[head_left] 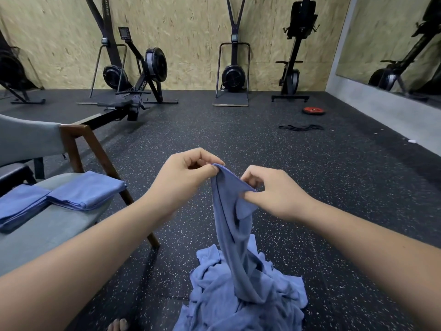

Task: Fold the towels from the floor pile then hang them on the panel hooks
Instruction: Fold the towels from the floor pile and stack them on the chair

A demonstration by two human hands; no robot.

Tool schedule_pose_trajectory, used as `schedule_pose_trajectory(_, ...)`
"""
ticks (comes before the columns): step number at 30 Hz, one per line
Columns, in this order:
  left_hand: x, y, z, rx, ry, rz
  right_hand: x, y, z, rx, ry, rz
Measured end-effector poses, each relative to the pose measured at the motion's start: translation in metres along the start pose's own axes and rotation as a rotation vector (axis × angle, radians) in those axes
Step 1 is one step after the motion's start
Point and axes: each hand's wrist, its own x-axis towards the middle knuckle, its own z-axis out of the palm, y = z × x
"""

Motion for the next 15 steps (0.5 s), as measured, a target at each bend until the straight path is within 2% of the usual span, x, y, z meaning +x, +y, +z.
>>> schedule_pose_trajectory(9,0.007,-0.001,-0.013,0.011,0.067,0.033,0.012,0.006,-0.045,0.301,0.293,-0.065)
schedule_pose_trajectory(13,0.010,-0.001,-0.013,-0.063,0.095,0.062,0.010,-0.004,-0.059,0.434,0.340,-0.128)
schedule_pose_trajectory(15,0.010,0.003,-0.013,-0.096,0.092,0.077,0.009,-0.006,-0.065,0.428,0.307,-0.104)
